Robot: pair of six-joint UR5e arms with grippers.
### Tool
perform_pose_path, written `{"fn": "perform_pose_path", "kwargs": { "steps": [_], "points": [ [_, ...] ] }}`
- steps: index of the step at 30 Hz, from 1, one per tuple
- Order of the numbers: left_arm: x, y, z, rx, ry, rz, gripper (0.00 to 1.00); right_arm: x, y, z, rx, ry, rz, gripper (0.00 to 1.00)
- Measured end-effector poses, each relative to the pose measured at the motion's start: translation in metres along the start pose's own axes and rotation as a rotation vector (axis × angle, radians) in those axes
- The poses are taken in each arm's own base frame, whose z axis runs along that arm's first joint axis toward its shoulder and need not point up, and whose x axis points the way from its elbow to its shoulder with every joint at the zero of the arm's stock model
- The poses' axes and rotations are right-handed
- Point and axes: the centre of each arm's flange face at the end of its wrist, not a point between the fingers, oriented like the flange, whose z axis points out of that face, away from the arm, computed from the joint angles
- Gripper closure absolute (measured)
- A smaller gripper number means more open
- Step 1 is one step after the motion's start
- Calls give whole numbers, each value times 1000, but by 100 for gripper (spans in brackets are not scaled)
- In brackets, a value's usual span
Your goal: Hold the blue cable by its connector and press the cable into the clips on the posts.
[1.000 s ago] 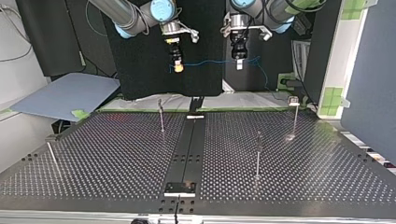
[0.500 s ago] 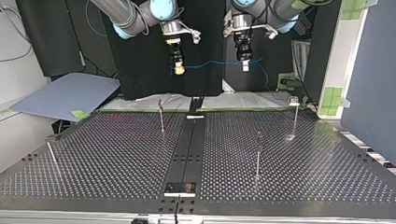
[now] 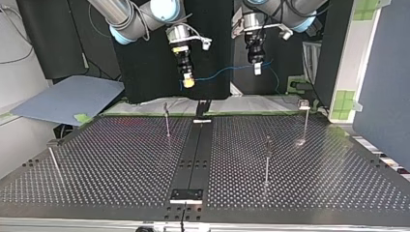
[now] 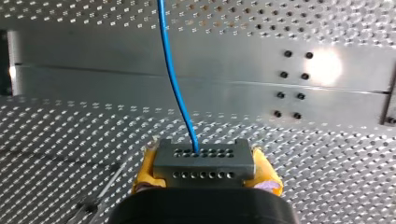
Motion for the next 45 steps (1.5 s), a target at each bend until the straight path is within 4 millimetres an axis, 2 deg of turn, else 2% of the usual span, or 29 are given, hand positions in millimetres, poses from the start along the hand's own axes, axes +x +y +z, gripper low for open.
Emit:
{"fn": "perform_pose_path", "kwargs": {
  "steps": [9, 22, 27, 35, 40, 45],
  "points": [
    [-22, 11, 4, -26, -1, -2, 100, 22, -7, 19, 32, 30, 16, 100],
    [-83, 7, 30, -23, -65, -58, 100, 55, -26, 38, 84, 63, 23, 100],
    [-89, 4, 40, -17, -55, -74, 100, 66, -32, 43, 92, 75, 28, 100],
    [-127, 3, 58, -36, -90, -130, 100, 78, -39, 49, 112, 84, 42, 100],
    [-136, 0, 70, -19, -82, -158, 100, 86, -41, 53, 116, 92, 51, 100],
    [-143, 7, 77, -7, -73, -188, 100, 93, -43, 58, 118, 101, 56, 100]
  ]
}}
